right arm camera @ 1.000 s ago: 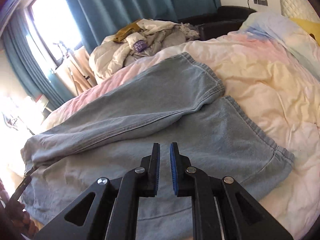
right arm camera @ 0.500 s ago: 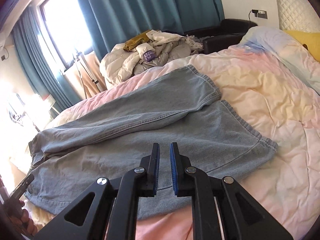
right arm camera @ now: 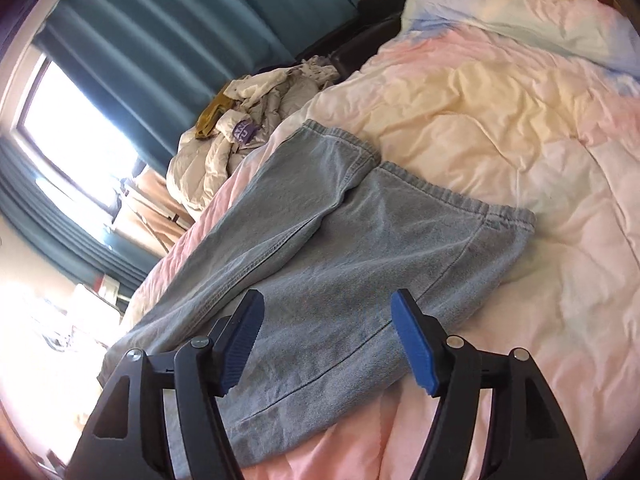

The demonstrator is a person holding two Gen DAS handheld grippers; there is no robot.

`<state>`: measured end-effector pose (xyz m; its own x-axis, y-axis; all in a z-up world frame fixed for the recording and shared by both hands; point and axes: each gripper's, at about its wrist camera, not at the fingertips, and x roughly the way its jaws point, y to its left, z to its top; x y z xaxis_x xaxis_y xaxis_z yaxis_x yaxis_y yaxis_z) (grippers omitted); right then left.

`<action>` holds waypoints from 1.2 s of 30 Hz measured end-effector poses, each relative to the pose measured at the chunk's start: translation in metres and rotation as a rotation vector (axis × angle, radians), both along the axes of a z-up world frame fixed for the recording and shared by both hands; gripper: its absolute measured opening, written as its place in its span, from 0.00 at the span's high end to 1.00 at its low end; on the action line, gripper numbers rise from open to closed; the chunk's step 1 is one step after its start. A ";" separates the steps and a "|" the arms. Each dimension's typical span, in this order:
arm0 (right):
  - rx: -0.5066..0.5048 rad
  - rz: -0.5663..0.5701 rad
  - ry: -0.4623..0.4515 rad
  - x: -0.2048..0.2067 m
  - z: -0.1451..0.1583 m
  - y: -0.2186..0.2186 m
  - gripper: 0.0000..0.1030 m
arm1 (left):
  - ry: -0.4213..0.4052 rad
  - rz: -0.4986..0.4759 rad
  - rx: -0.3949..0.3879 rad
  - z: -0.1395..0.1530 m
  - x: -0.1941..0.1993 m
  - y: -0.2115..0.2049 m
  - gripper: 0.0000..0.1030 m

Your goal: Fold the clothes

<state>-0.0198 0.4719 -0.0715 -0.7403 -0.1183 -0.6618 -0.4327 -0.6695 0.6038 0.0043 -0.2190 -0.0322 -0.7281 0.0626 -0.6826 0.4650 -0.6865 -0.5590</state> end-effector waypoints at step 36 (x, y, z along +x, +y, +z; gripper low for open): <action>-0.399 -0.337 -0.174 -0.009 -0.111 0.078 0.41 | -0.042 0.207 0.685 -0.127 -0.025 -0.131 0.36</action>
<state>-0.0285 0.5500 -0.1826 -0.6644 -0.1600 -0.7300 -0.6996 -0.2102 0.6829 -0.0205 -0.3499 -0.1588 -0.7450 0.3509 -0.5673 0.5786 -0.0831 -0.8114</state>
